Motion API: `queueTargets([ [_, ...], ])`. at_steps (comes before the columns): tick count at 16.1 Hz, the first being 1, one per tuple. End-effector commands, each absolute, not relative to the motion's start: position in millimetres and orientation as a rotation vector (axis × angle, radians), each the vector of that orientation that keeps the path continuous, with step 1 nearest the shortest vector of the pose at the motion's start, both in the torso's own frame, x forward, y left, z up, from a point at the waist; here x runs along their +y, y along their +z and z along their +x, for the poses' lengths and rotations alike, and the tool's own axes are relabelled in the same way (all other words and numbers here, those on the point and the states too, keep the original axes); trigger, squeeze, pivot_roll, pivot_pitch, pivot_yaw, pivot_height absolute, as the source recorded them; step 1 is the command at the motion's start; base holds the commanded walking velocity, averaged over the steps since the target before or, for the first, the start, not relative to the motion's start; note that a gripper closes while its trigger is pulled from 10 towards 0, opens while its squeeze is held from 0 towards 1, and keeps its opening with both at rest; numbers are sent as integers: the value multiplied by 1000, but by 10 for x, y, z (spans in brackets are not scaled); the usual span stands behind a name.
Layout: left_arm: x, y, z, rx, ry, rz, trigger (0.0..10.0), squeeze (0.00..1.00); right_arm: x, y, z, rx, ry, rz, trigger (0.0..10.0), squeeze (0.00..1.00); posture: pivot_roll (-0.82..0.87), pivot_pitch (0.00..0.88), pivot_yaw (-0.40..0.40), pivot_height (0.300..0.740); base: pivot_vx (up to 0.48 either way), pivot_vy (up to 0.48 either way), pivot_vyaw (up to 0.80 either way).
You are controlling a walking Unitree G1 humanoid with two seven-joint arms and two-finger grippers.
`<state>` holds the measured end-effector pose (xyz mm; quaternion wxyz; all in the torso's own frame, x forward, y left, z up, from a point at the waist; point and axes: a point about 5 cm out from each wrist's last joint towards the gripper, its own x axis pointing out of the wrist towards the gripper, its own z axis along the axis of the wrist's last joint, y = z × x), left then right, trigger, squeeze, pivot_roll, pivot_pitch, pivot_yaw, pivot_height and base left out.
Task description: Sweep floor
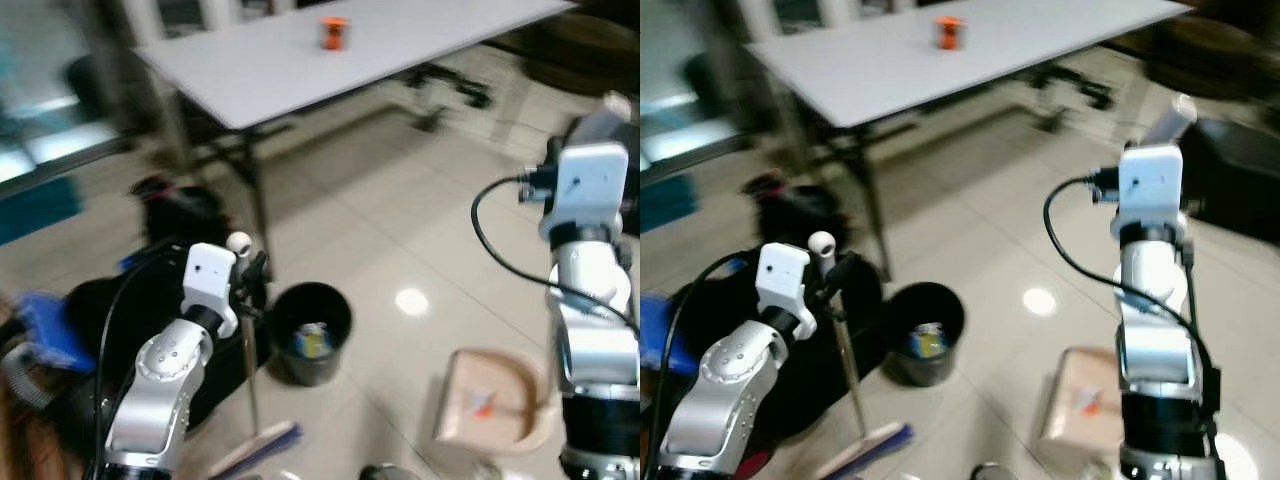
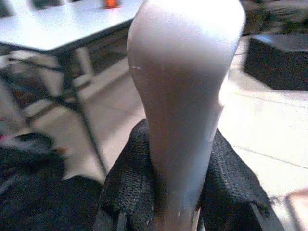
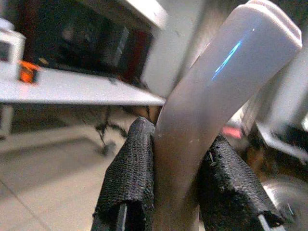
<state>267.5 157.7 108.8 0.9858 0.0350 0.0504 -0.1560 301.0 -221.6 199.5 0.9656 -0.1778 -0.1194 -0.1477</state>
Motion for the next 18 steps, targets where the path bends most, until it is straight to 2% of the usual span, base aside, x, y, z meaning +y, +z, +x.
queueTargets([
  [1,1553,1162,2696,63,-326,76,10000,0,-2185,2031,2976,-254,-300,-307,10000,0,-1,0,21,740,0,0,-800],
  [3,1540,1175,2715,51,-322,70,10000,0,-2124,1982,2983,-232,-285,-241,10000,0,-19,0,19,740,0,0,-800],
  [9,1549,1184,2701,41,-293,64,10000,0,-1923,1933,2992,-196,-156,-187,10000,0,-36,0,6,740,0,0,-800],
  [18,1615,1210,2689,25,-247,74,10000,0,-1860,1939,2980,-175,-117,-169,10000,0,-38,0,-1,740,0,0,-800],
])
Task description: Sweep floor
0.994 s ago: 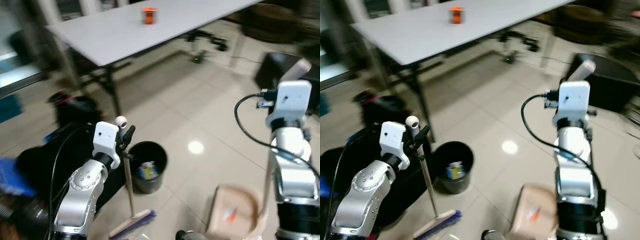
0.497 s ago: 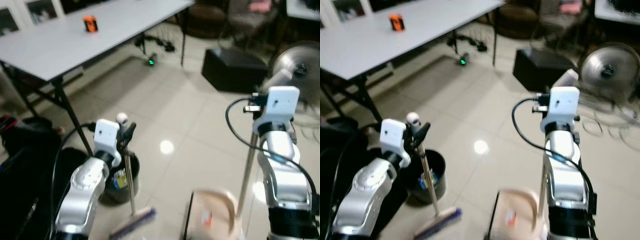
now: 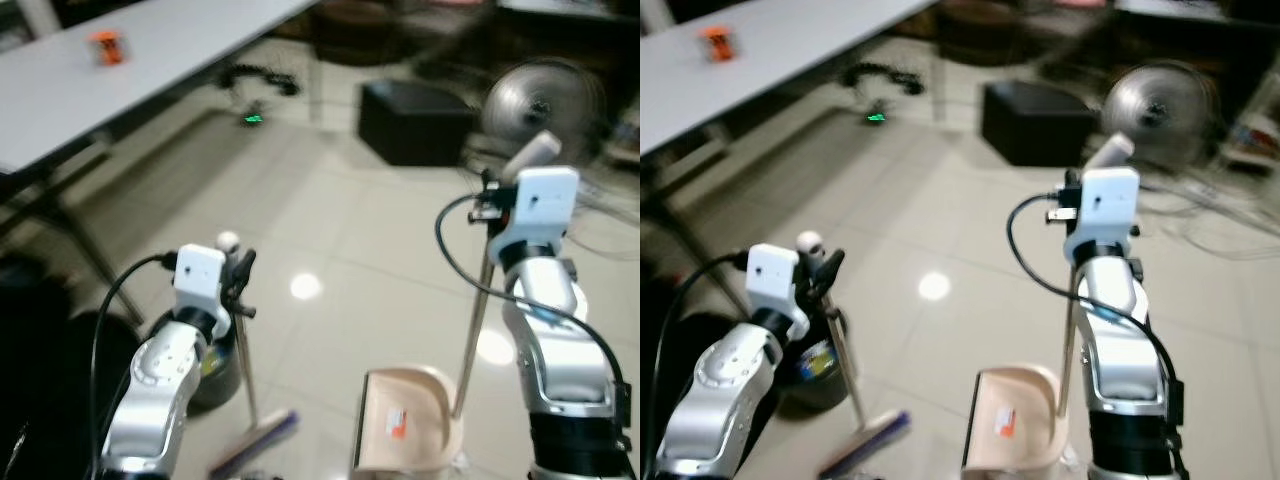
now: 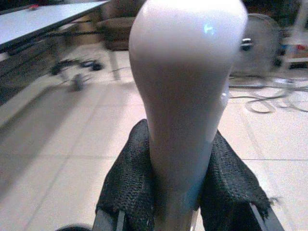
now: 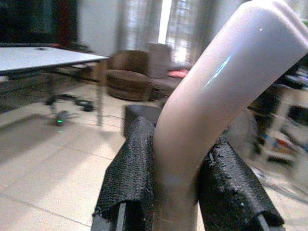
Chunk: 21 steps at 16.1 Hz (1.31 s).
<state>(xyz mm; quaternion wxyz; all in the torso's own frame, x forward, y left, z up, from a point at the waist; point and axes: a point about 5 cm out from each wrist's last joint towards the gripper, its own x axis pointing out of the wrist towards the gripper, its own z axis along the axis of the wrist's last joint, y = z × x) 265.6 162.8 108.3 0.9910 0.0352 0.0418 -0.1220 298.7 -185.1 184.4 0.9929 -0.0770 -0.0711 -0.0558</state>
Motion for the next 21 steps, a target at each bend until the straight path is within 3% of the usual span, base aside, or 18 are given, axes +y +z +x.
queueTargets([
  [1,1630,1226,2696,19,-234,70,10000,0,-1835,1942,2981,-171,-108,-162,10000,0,-37,0,-3,740,0,0,-800],
  [12,1678,1393,2762,-18,-160,56,10000,0,-1752,1898,2924,-132,-123,-97,10000,0,-1,3,11,740,0,0,-800],
  [21,1733,1477,2753,-70,-102,117,10000,0,-1842,1820,2871,-93,-150,-101,10000,0,15,11,5,740,0,0,-711],
])
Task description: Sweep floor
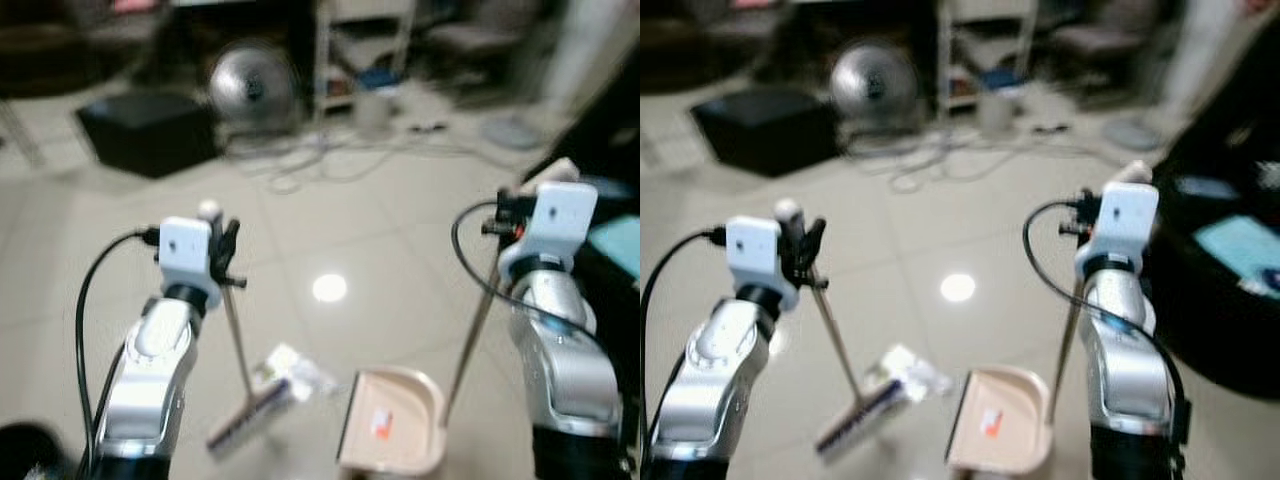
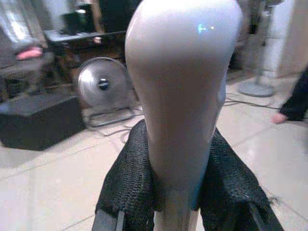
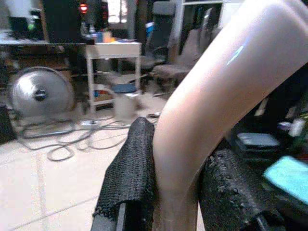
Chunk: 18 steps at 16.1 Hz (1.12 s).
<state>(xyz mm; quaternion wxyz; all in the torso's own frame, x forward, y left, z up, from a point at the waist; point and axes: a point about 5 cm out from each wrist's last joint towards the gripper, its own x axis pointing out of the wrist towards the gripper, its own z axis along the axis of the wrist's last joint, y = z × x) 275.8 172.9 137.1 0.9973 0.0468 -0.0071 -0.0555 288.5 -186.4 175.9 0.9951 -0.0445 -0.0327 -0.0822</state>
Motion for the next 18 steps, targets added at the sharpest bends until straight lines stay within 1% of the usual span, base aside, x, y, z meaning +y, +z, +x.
queueTargets([
  [1,1727,1487,2747,-77,-96,117,10000,0,-1839,1768,2889,-64,-137,-165,10000,0,18,12,5,740,0,0,0],
  [3,1729,1520,2754,-99,-82,115,10000,0,-1875,1788,2909,-96,-170,-196,10000,0,21,18,3,740,279,0,0],
  [7,1765,1582,2798,-129,-50,115,10000,0,-1856,1821,2923,-121,-117,-150,10000,0,28,14,3,740,386,0,0],
  [10,1794,1605,2823,-139,-17,115,10000,0,-1804,1820,2934,-122,-79,-168,10000,0,31,15,2,740,430,0,719],
  [11,1806,1606,2823,-142,-9,116,10000,0,-1800,1824,2934,-138,-83,-198,10000,0,33,20,3,740,428,0,800],
  [12,1811,1605,2822,-143,-6,118,10000,0,-1807,1815,2923,-149,-99,-171,10000,0,32,20,3,740,428,0,0],
  [13,1815,1606,2823,-144,-2,118,10000,0,-1793,1809,2921,-151,-75,-165,10000,0,31,22,3,740,435,0,0],
  [16,1828,1603,2819,-143,13,120,10000,0,-1759,1808,2909,-150,-26,-193,10000,0,34,24,3,740,431,0,0],
  [18,1846,1592,2810,-138,18,122,10000,0,-1702,1781,2911,-138,24,-190,10000,0,35,24,4,740,426,0,631],
])
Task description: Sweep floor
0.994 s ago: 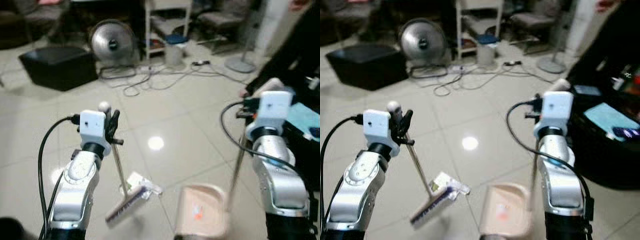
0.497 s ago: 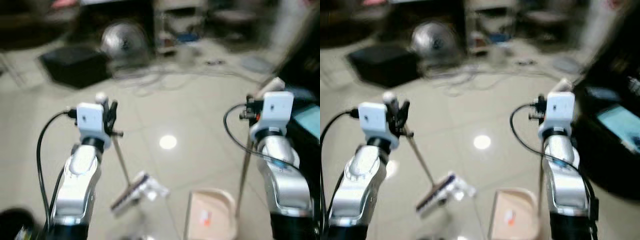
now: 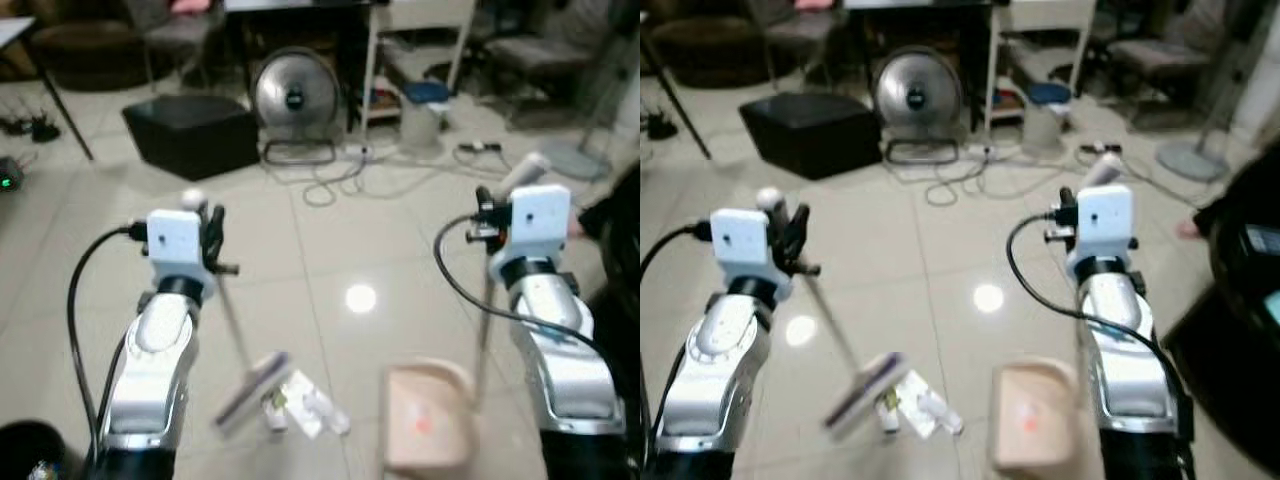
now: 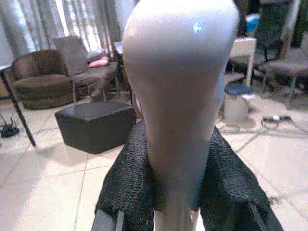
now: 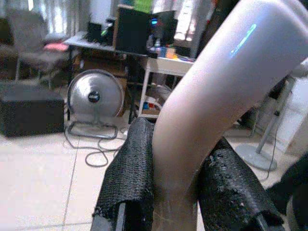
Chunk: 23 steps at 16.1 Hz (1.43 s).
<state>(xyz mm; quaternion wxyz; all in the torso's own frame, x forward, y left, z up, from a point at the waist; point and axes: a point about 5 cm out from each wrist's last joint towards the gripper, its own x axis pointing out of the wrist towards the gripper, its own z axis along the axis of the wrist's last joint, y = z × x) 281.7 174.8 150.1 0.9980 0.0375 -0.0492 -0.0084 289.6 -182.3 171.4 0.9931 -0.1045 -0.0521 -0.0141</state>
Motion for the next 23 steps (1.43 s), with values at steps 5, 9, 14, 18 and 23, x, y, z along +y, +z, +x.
queueTargets([
  [5,1859,1581,2807,-128,24,122,10000,0,-1636,1765,2877,-161,67,-133,10000,0,37,24,7,740,381,0,571],
  [9,1922,1539,2804,-94,55,104,10000,0,-1545,1725,2807,-164,147,-91,10000,0,37,26,12,740,146,0,0],
  [14,1868,1551,2858,-106,15,105,10000,0,-1645,1644,2853,-163,72,-164,10000,0,39,27,22,740,0,0,0],
  [18,1833,1506,3058,-101,9,70,10000,0,-1721,1603,3041,-168,40,-158,10000,0,45,42,41,740,0,0,0],
  [23,1885,1519,3296,-153,80,62,10000,0,-1685,1454,3290,-176,67,-272,10000,0,90,158,37,740,0,0,0],
])
